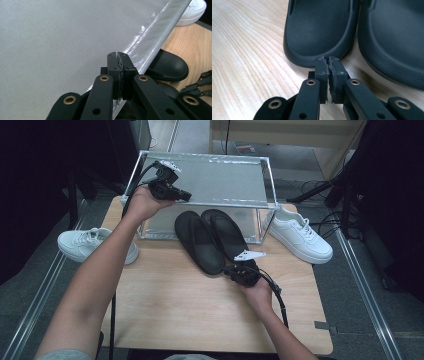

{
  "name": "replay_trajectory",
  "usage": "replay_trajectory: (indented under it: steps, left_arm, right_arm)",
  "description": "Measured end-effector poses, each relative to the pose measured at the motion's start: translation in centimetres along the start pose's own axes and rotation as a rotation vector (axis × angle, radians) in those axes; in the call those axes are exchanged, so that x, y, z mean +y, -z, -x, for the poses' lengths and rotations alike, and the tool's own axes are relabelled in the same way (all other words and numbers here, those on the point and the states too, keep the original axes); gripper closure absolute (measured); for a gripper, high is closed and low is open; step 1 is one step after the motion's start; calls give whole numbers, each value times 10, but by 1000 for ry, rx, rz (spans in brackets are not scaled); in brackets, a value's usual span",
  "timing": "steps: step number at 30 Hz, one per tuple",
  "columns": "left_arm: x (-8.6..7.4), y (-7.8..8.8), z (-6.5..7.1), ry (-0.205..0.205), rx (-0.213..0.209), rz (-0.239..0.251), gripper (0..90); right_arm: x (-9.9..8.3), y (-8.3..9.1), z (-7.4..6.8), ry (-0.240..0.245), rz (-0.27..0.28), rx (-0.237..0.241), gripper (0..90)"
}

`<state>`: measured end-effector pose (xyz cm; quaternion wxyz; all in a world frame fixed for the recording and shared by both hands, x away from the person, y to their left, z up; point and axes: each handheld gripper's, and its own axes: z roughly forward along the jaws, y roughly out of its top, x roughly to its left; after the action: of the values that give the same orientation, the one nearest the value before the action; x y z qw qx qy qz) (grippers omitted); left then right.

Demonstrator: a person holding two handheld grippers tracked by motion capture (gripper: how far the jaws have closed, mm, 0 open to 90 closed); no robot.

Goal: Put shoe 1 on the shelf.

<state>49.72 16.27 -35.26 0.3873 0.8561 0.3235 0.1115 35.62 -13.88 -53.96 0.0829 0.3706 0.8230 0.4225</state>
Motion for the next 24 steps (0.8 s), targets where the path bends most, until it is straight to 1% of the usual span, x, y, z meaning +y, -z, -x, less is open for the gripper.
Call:
replay_trajectory:
  steps: [2, 4, 7, 12, 15, 17, 18, 20, 24]
  left_arm:
    - [-1, 0, -1, 5, -3, 7, 894]
    - [-2, 0, -2, 12, -6, 11, 894]
    - [-2, 0, -2, 21, -7, 11, 894]
    - [-1, 0, 1, 2, 13, 0, 899]
    - [-1, 0, 2, -1, 14, -1, 899]
    - [0, 0, 2, 6, 16, -5, 899]
    - [1, 0, 3, 4, 23, -13, 900]
    - [3, -1, 4, -11, 34, -22, 900]
    - [4, -1, 3, -6, 21, -32, 900]
  right_arm:
    - [1, -1, 0, -12, -4, 4, 875]
    - [1, -1, -1, -4, -3, 4, 875]
    - [1, -4, -3, -13, -2, 19, 873]
    - [5, -12, -10, 1, 2, 18, 861]
    - [10, -18, -15, 8, 9, 7, 882]
    - [14, -22, -17, 0, 10, 13, 882]
    - [16, -24, -18, 0, 7, 7, 884]
    - [20, -27, -21, 5, 5, 5, 898]
    - [28, -34, -25, -17, 12, 15, 900]
